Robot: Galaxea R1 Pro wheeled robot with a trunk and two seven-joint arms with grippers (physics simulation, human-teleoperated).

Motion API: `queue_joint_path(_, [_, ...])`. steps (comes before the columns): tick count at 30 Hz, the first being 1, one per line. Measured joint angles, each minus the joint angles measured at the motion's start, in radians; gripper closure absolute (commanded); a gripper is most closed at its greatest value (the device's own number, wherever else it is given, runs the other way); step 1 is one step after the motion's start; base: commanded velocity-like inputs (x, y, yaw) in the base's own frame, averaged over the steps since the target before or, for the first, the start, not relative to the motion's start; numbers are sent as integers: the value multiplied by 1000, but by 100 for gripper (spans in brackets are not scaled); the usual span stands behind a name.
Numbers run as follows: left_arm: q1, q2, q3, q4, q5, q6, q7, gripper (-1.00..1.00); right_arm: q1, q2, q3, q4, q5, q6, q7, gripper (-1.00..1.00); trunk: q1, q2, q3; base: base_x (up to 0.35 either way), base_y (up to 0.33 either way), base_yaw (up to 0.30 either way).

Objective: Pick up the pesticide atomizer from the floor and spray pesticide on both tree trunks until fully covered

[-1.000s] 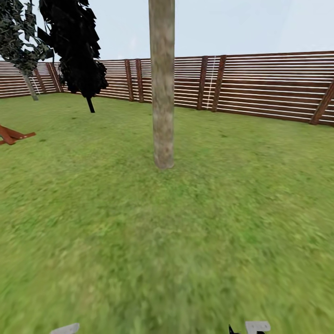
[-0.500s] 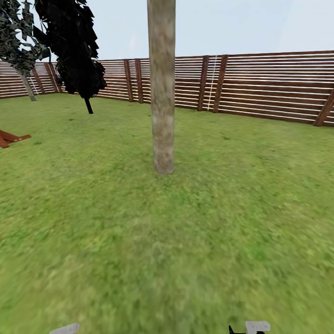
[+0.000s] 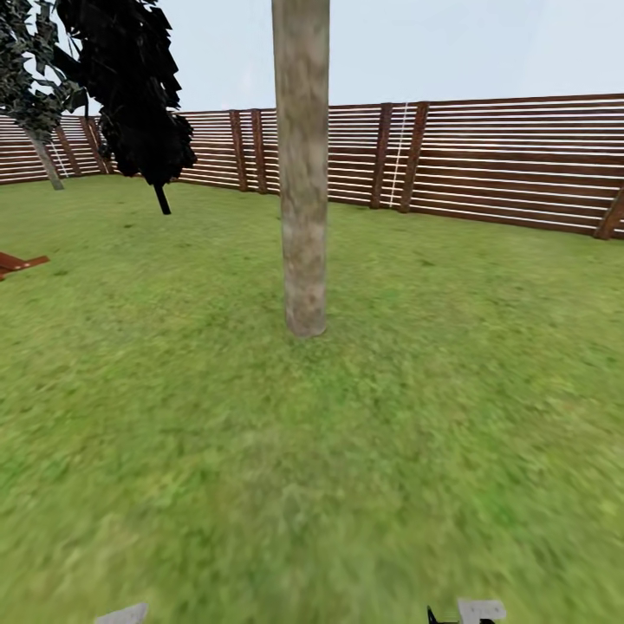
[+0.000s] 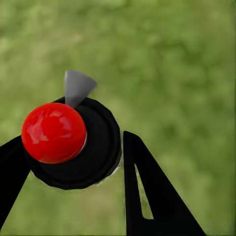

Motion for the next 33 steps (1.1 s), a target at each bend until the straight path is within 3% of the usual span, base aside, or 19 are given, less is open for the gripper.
queue_joint_path(33, [0, 0, 0, 1, 0, 0, 0, 100, 0, 0, 0, 0, 0, 0, 1, -100, 0, 0, 0, 341, 0, 0])
